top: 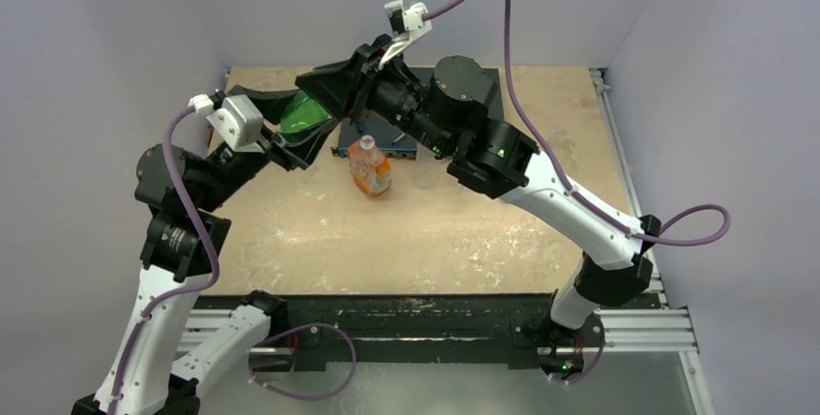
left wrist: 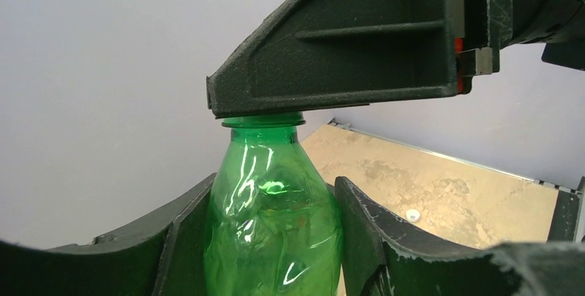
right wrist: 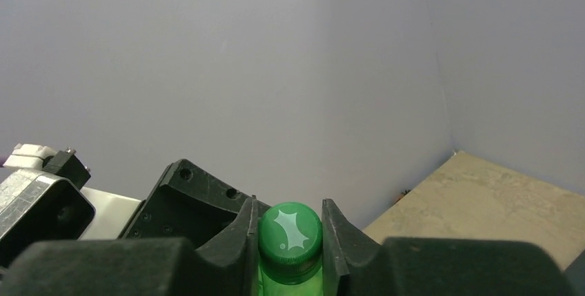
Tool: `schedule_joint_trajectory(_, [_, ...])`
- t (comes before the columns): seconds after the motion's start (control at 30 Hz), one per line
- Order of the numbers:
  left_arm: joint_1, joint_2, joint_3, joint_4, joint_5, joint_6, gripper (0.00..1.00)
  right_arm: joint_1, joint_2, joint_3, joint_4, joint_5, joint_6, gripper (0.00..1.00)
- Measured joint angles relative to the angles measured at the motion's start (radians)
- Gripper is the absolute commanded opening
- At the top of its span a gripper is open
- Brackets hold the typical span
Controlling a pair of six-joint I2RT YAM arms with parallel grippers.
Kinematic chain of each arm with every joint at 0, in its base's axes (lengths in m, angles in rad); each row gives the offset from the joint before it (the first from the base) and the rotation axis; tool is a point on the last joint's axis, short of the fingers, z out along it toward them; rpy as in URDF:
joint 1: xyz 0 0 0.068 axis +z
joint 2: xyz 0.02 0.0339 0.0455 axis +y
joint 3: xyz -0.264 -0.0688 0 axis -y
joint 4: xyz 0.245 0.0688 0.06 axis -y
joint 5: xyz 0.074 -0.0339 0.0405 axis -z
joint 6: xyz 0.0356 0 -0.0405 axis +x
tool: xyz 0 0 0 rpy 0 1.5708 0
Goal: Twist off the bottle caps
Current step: Unscrew the bottle cap from the plastic bottle.
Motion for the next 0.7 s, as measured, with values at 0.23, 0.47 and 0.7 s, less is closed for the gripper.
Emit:
schedule_joint_trajectory(0.23, [0.000, 0.001, 0.000, 0.006, 0.034, -0.037, 0.00, -0.031, -0.036, -0.046, 0.022, -0.094, -0.007, 0.00])
schedule_joint_trajectory(0.47, [-0.007, 0.031, 0.008, 0.089, 0.238, -0.215, 0.00, -0.116, -0.157, -0.185, 0.092, -0.425, -0.042, 0.00])
schedule_joint_trajectory(0.7, [-0.014, 0.070, 0.047, 0.195, 0.449, -0.423, 0.00, -0.136, -0.232, -0.295, 0.252, -0.674, -0.060, 0.10])
